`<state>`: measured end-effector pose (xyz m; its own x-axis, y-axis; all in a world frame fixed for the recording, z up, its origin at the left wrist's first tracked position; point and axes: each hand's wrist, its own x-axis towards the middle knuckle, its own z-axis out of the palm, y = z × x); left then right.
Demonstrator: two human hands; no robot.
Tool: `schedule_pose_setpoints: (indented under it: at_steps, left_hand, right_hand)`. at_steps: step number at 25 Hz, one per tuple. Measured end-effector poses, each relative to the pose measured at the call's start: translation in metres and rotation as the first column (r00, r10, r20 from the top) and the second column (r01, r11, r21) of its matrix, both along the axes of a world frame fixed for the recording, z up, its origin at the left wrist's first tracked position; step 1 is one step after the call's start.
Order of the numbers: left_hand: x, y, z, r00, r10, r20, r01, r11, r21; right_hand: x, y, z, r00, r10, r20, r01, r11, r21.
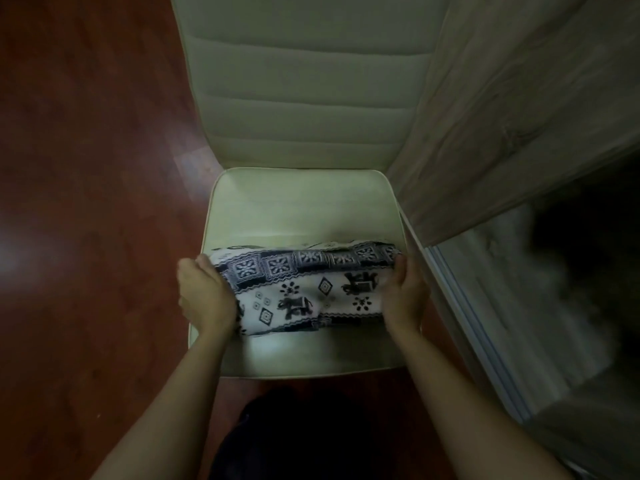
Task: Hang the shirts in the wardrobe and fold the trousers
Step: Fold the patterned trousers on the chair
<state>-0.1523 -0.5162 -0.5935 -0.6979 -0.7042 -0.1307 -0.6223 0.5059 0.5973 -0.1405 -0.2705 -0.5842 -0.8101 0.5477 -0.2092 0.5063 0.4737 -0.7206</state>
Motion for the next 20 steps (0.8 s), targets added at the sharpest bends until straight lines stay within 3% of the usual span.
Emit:
schedule_pose_setpoints:
  at_steps: [5,7,9,11,12,14,16,18,20]
  left_hand:
    - [0.002,-0.007,-0.006,0.977,-0.206,0.050,0.208,0.978,-0.033]
    - [0.008,0.003,0.002,0.959,-0.282,-0.022,0.280,0.956,-0.085]
    - [0.023,0.012,0.005,0.889,-0.457,0.012,0.452,0.874,-0.177]
    - [0.039,0.019,-0.004,0.719,-0.650,0.248,0.695,0.685,-0.219]
    - [0.043,0.018,-0.013,0.629,-0.692,0.355,0.772,0.609,-0.180]
    - [0.040,0.010,-0.026,0.556,-0.721,0.412,0.813,0.575,-0.090]
    - [0.034,0.002,-0.025,0.588,-0.737,0.335,0.785,0.620,-0.014]
    - [0.037,0.000,-0.014,0.744,-0.649,0.161,0.655,0.755,0.017]
    - [0.045,-0.001,-0.005,0.922,-0.388,0.018,0.380,0.910,0.164]
  right_hand:
    - [0.011,0.019,-0.012,0.982,0.101,0.157,-0.126,0.980,0.157]
    - [0.012,0.009,-0.012,0.993,0.112,0.044,-0.120,0.956,0.269]
    - [0.014,-0.006,-0.015,0.938,0.342,-0.064,-0.289,0.869,0.401]
    - [0.018,-0.017,-0.020,0.793,0.598,0.115,-0.589,0.703,0.399]
    - [0.019,-0.017,-0.024,0.728,0.638,0.253,-0.684,0.647,0.336]
    - [0.018,-0.008,-0.037,0.661,0.588,0.466,-0.730,0.646,0.221]
    - [0.017,-0.002,-0.040,0.659,0.561,0.500,-0.724,0.654,0.219]
    - [0.019,-0.003,-0.035,0.733,0.524,0.434,-0.658,0.708,0.256]
    - [0.026,-0.006,-0.027,0.879,0.336,0.339,-0.427,0.870,0.244]
